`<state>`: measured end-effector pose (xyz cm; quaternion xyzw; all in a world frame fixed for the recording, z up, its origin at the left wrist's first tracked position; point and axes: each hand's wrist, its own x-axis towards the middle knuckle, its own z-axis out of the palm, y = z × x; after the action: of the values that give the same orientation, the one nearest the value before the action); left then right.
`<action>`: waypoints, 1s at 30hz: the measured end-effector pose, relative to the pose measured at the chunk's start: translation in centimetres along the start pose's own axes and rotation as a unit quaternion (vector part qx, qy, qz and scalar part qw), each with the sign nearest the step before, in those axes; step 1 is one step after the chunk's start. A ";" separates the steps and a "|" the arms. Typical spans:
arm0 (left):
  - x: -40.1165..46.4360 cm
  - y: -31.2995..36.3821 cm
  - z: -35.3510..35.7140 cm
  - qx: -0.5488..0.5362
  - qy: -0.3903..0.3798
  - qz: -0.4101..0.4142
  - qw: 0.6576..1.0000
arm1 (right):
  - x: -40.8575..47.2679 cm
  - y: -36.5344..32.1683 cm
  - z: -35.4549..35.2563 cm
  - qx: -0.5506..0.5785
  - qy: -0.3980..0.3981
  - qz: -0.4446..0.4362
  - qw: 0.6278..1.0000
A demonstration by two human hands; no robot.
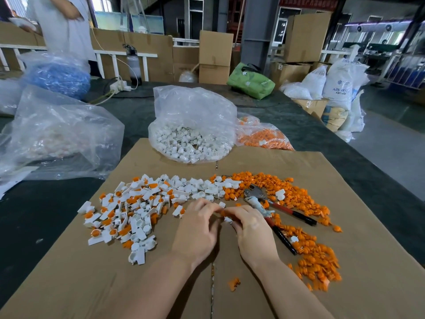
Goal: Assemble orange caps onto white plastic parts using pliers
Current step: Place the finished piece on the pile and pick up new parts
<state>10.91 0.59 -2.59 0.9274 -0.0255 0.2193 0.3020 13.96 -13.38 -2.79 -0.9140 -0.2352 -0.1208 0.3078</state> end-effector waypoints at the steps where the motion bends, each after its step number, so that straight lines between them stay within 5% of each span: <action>1: 0.0 0.3 0.1 -0.023 -0.016 0.011 1.000 | -0.1 0.0 -0.2 0.012 0.000 0.003 1.000; 9: 0.4 0.7 0.6 -0.042 -0.077 -0.003 0.996 | -0.4 -0.3 -0.4 0.046 0.017 0.049 0.998; 30: -0.1 0.6 0.3 -0.043 -0.026 -0.016 0.999 | -0.8 -0.7 -0.7 0.005 0.110 0.020 0.994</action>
<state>10.84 -0.11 -2.51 0.9194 -0.0277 0.1886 0.3442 12.86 -13.59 -2.19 -0.8982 -0.1821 -0.2129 0.3387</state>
